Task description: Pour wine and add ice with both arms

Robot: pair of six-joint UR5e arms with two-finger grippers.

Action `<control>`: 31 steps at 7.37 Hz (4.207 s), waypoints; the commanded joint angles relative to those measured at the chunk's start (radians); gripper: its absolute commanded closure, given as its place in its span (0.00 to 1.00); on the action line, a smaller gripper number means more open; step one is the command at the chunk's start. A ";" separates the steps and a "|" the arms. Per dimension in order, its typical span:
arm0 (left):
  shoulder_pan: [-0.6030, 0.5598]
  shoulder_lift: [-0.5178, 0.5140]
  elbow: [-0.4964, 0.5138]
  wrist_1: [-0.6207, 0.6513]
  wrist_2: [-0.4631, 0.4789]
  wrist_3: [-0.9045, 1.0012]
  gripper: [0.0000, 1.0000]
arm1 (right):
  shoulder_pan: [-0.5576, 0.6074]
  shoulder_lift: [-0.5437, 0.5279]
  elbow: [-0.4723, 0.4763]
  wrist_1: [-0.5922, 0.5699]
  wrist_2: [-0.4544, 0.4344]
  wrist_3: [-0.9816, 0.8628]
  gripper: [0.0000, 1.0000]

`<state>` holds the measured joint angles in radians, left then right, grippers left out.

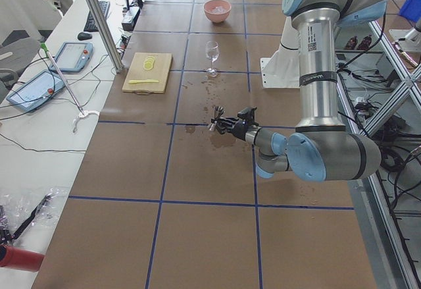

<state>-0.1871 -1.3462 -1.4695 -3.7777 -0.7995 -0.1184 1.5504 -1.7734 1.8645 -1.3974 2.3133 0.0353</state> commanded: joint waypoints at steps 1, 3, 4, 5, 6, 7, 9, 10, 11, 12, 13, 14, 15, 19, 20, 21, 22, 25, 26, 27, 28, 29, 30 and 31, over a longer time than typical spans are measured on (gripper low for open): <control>0.000 -0.002 -0.002 0.026 -0.055 -0.192 1.00 | 0.000 0.000 0.001 0.000 0.000 0.000 0.00; 0.000 -0.002 -0.008 0.108 -0.078 -0.389 1.00 | 0.000 -0.001 0.002 0.000 0.000 0.000 0.00; 0.000 -0.002 -0.006 0.111 -0.078 -0.404 1.00 | 0.000 -0.003 0.004 0.000 0.000 0.000 0.00; 0.002 -0.004 0.001 0.113 -0.076 -0.449 1.00 | 0.000 -0.003 0.004 0.000 0.000 0.000 0.00; 0.002 -0.008 0.006 0.113 -0.073 -0.457 1.00 | 0.000 -0.003 0.002 0.000 0.001 0.000 0.00; 0.003 -0.014 0.009 0.116 -0.069 -0.458 1.00 | 0.000 -0.005 0.002 0.000 0.000 0.000 0.00; 0.008 -0.059 0.072 0.116 -0.052 -0.455 1.00 | 0.000 -0.005 0.002 0.000 0.000 0.000 0.00; 0.008 -0.077 0.093 0.124 -0.041 -0.451 1.00 | 0.000 -0.005 0.001 0.000 0.000 0.000 0.00; 0.008 -0.082 0.092 0.137 -0.030 -0.445 1.00 | 0.000 -0.003 0.001 0.000 0.000 0.000 0.00; 0.008 -0.085 0.091 0.141 -0.032 -0.443 1.00 | 0.000 -0.003 0.001 0.000 0.000 0.000 0.00; 0.008 -0.083 0.090 0.142 -0.036 -0.440 1.00 | 0.000 -0.003 0.001 0.000 0.000 0.000 0.00; 0.008 -0.085 0.074 0.192 -0.038 -0.428 1.00 | 0.000 -0.003 0.001 0.000 0.000 0.000 0.00; 0.009 -0.097 0.072 0.203 -0.038 -0.428 1.00 | 0.000 -0.005 0.001 0.000 0.000 -0.002 0.00; 0.011 -0.102 0.074 0.208 -0.043 -0.428 1.00 | 0.000 -0.005 -0.001 0.000 0.000 -0.002 0.00; 0.012 -0.103 0.072 0.208 -0.044 -0.428 1.00 | 0.000 -0.006 -0.001 0.000 0.000 -0.002 0.00; 0.014 -0.108 0.072 0.208 -0.046 -0.428 1.00 | 0.000 -0.008 -0.001 0.000 0.000 -0.002 0.00; 0.015 -0.110 0.072 0.208 -0.062 -0.429 1.00 | 0.000 -0.008 -0.002 0.000 0.000 -0.002 0.00; 0.015 -0.110 0.074 0.207 -0.076 -0.432 1.00 | 0.000 -0.009 -0.001 0.000 0.000 -0.002 0.00; 0.015 -0.110 0.074 0.208 -0.081 -0.432 1.00 | 0.000 -0.008 -0.001 0.000 0.000 -0.002 0.00; 0.015 -0.110 0.074 0.208 -0.082 -0.432 1.00 | 0.000 -0.008 -0.001 0.000 0.000 -0.002 0.00; 0.015 -0.110 0.075 0.208 -0.083 -0.432 1.00 | 0.000 -0.008 -0.001 0.000 0.000 -0.002 0.00; 0.015 -0.110 0.075 0.208 -0.087 -0.432 1.00 | 0.000 -0.008 -0.001 0.000 0.000 -0.002 0.00; 0.015 -0.108 0.077 0.208 -0.093 -0.432 1.00 | 0.000 -0.008 -0.001 0.000 0.000 -0.002 0.00; 0.015 -0.110 0.077 0.208 -0.095 -0.432 1.00 | 0.000 -0.008 0.001 0.000 0.000 -0.002 0.00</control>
<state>-0.1718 -1.4553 -1.3935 -3.5696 -0.8903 -0.5507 1.5509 -1.7810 1.8642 -1.3975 2.3132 0.0338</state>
